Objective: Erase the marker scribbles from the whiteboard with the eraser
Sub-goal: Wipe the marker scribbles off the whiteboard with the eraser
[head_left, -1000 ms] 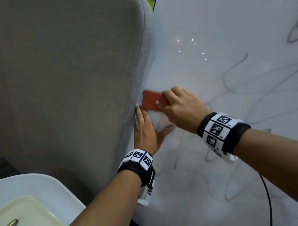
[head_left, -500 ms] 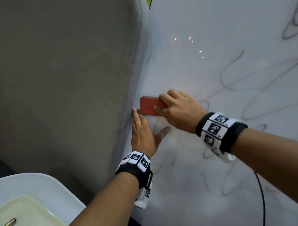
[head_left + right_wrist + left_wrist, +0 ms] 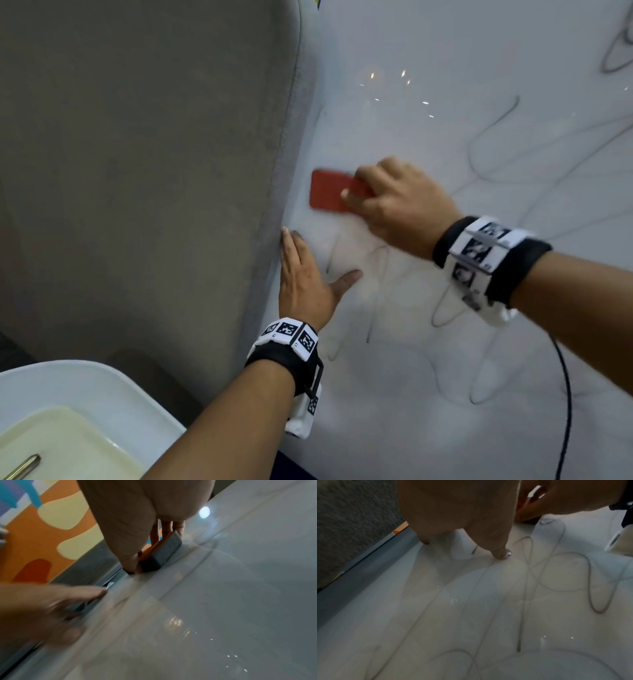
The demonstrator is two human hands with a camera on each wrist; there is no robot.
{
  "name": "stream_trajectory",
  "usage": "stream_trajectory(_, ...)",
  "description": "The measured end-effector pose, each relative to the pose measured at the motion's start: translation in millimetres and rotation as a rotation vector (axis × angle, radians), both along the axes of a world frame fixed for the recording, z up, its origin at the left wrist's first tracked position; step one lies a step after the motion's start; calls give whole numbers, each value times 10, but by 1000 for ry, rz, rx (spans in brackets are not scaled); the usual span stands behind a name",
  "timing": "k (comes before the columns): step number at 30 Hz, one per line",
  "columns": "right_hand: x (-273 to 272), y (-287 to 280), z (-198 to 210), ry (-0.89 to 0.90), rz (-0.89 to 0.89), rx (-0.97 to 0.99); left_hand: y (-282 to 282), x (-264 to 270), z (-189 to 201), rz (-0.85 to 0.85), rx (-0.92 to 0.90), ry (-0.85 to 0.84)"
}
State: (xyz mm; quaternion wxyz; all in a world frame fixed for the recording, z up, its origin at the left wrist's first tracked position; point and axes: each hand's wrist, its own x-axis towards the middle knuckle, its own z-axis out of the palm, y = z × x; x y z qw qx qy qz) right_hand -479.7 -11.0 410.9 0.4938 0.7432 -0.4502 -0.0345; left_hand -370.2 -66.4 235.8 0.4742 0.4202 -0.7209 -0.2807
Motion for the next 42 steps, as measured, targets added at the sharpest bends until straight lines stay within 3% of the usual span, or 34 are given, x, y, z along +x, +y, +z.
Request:
stream_trajectory(3, -73, 54, 386, -110, -61, -167, 4, 7, -17, -9, -4, -26)
stream_trajectory(5, -50, 89, 259, -142, -88, -232, 5, 2, -20, -17, -1, -26)
stream_trajectory(8, -90, 188, -296, -1, -57, -40, 15, 10, -17, -14, 5, -43)
stream_trajectory(10, -129, 297, -421, 57, -67, 88, 17, 22, -5, -18, 21, -54)
stream_trajectory(16, -146, 250, 117, -87, -82, -118, 21, 18, -26, -23, 33, -50)
stream_trajectory(19, -98, 227, -203, -145, -93, -183, 24, 12, -49, -16, 20, -40)
stream_trajectory(23, -121, 286, -655, 1, -96, 41, 11, 11, -85, -19, 18, -49)
stream_trajectory(26, -97, 252, -398, 12, -68, 63, 6, 7, -128, -13, -1, -34)
stream_trajectory(29, -71, 189, -176, -97, -97, -84, 16, -3, -160, -4, -6, -12)
stream_trajectory(32, -36, 180, -487, -151, -139, -171, 12, -11, -179, -1, -22, 2)
stream_trajectory(35, -52, 207, -872, -52, -132, -33, -2, -13, -194, -3, -20, -10)
stream_trajectory(38, -78, 202, -688, -20, -74, 1, -13, -4, -221, -1, -30, -18)
stream_trajectory(42, -61, 147, -416, -141, -51, -158, -13, -5, -302, 14, -31, -6)
